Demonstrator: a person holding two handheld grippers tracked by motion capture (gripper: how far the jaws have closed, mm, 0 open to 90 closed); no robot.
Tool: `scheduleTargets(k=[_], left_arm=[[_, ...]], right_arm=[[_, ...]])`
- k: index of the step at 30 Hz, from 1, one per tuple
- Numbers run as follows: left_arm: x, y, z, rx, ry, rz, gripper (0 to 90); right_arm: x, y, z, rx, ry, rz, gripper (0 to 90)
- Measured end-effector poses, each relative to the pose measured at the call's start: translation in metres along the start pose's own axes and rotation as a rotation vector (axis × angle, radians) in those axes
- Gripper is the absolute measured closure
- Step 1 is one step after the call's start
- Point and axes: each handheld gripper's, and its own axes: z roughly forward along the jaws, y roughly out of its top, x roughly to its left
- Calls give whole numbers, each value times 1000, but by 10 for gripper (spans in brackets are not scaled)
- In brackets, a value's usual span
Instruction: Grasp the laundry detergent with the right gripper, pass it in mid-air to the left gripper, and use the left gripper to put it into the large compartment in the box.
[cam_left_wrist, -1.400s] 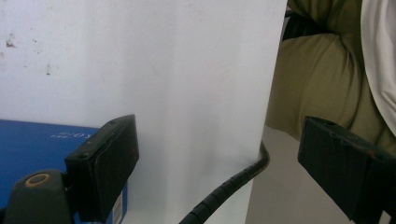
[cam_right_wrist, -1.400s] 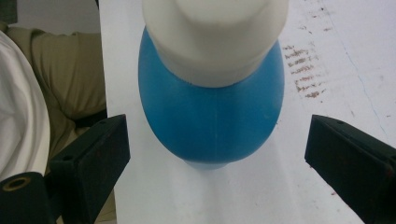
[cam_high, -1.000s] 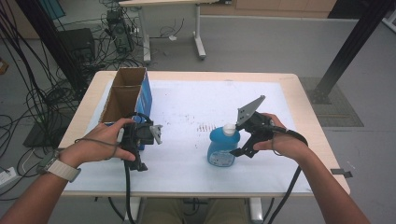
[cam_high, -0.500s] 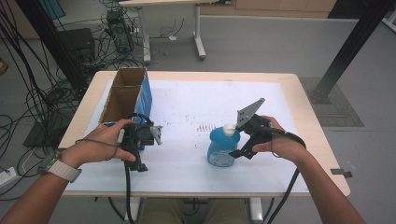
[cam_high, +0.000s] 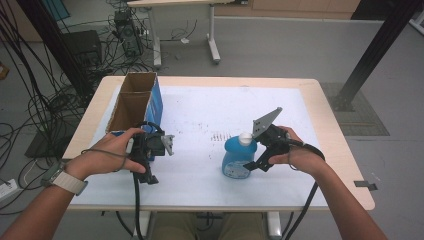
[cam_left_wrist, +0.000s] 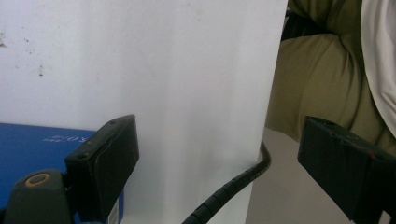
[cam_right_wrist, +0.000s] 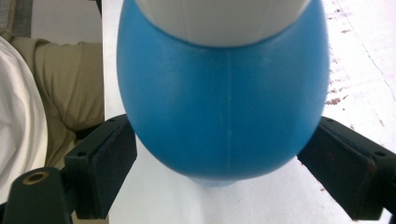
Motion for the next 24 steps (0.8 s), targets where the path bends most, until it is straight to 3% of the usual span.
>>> scheduleTargets(k=[24], left_arm=[[0, 1, 2, 2, -3, 5, 130]], right_arm=[[2, -9, 8, -61, 0, 8, 153]])
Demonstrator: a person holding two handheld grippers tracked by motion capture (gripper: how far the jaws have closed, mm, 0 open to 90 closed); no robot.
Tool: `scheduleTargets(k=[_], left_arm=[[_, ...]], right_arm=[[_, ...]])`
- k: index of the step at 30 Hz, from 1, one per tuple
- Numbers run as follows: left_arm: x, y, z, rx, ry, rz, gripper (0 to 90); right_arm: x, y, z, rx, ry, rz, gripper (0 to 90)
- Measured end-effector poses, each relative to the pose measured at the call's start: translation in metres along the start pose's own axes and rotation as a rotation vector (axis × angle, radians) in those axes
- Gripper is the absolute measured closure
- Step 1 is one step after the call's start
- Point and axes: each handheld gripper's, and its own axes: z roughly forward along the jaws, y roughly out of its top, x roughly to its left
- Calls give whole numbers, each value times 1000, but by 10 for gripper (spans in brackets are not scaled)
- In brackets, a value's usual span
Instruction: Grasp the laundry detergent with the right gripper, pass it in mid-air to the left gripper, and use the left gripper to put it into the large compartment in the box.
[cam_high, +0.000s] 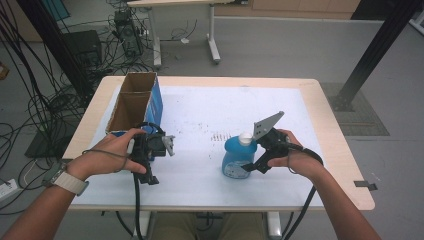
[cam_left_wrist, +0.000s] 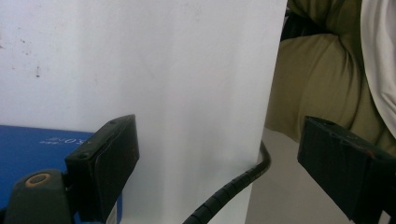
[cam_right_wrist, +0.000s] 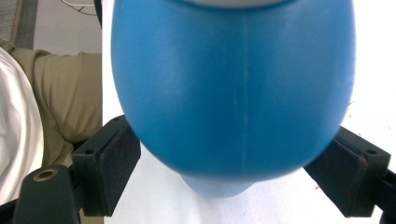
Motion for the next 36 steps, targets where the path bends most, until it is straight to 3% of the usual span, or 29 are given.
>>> scheduleTargets(k=[36], left_arm=[[0, 2, 3, 3, -4, 0, 131]], right_arm=[[1, -10, 10, -54, 0, -12, 219]])
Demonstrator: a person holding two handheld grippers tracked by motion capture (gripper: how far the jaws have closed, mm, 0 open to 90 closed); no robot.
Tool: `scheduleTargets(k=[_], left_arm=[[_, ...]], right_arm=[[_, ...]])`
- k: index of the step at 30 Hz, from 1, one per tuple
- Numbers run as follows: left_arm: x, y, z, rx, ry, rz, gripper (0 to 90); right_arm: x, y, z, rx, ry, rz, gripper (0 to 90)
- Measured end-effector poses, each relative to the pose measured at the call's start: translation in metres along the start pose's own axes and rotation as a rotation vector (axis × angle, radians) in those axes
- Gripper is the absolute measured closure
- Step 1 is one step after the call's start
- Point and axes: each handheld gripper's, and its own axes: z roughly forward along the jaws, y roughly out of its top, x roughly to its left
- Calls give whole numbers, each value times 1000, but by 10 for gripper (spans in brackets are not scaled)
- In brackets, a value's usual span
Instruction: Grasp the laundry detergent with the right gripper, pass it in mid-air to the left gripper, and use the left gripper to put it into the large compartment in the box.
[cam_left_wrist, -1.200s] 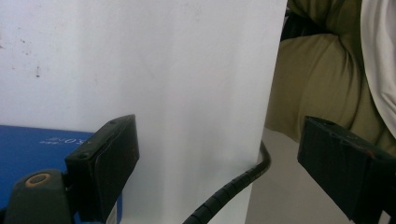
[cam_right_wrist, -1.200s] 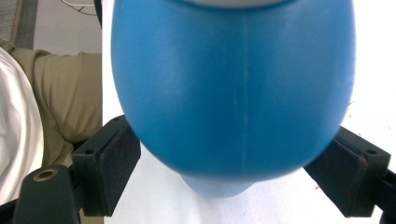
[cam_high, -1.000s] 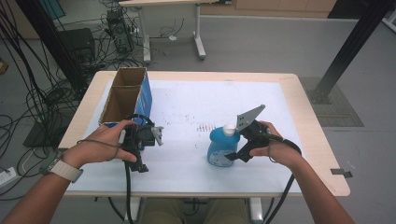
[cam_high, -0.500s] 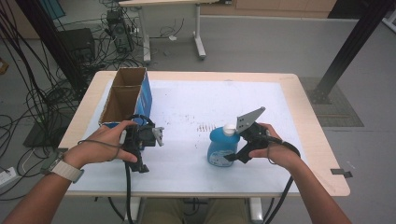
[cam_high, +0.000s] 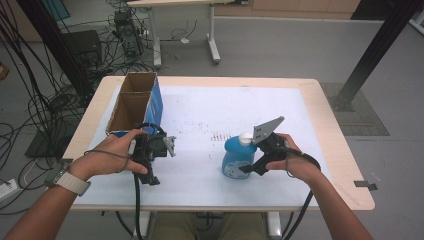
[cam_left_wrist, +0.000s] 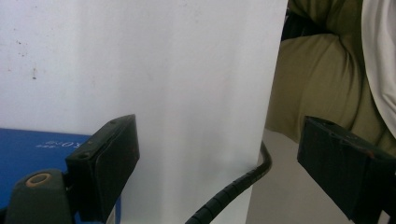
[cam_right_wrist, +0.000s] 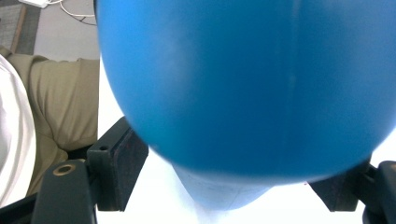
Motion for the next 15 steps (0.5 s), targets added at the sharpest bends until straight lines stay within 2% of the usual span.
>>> scheduleTargets(k=[15], left_arm=[[0, -1, 2, 2, -5, -2, 133]], right_arm=[[-1, -5, 3, -37, 9, 4, 244]])
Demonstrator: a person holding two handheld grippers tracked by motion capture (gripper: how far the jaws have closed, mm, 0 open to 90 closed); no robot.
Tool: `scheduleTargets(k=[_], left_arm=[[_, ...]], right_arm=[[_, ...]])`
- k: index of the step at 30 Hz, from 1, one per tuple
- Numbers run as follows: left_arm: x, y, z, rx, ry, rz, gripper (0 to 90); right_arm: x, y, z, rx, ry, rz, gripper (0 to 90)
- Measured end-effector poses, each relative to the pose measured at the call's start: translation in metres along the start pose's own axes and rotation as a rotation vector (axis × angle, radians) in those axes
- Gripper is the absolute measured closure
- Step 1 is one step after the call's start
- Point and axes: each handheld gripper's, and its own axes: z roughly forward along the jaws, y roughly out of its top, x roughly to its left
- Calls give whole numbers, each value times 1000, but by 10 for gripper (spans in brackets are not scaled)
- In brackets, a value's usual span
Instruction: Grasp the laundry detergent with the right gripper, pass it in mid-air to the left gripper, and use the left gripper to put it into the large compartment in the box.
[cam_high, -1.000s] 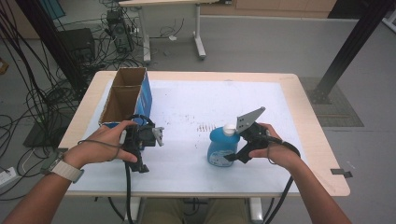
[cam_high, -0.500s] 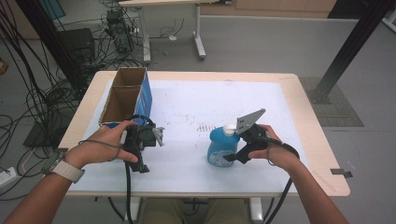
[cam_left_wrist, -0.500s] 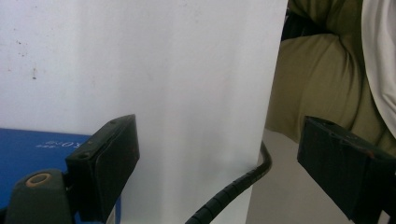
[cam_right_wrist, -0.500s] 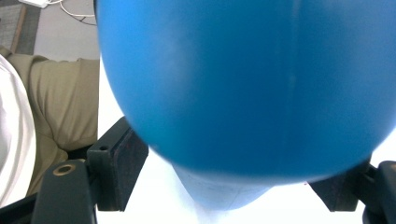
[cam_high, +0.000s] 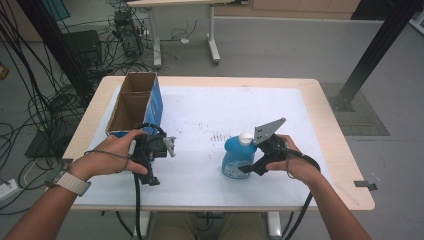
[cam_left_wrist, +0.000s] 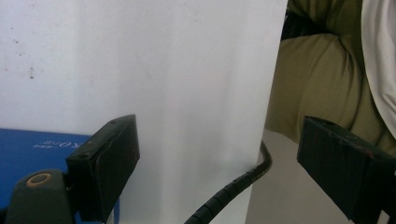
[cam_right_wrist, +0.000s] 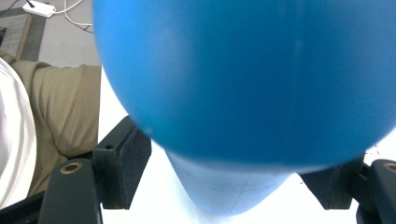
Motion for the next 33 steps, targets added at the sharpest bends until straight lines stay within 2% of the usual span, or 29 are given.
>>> scheduleTargets(k=[33], left_arm=[[1, 0, 1, -3, -1, -1, 135]], right_arm=[[-1, -5, 6, -32, 0, -1, 280]])
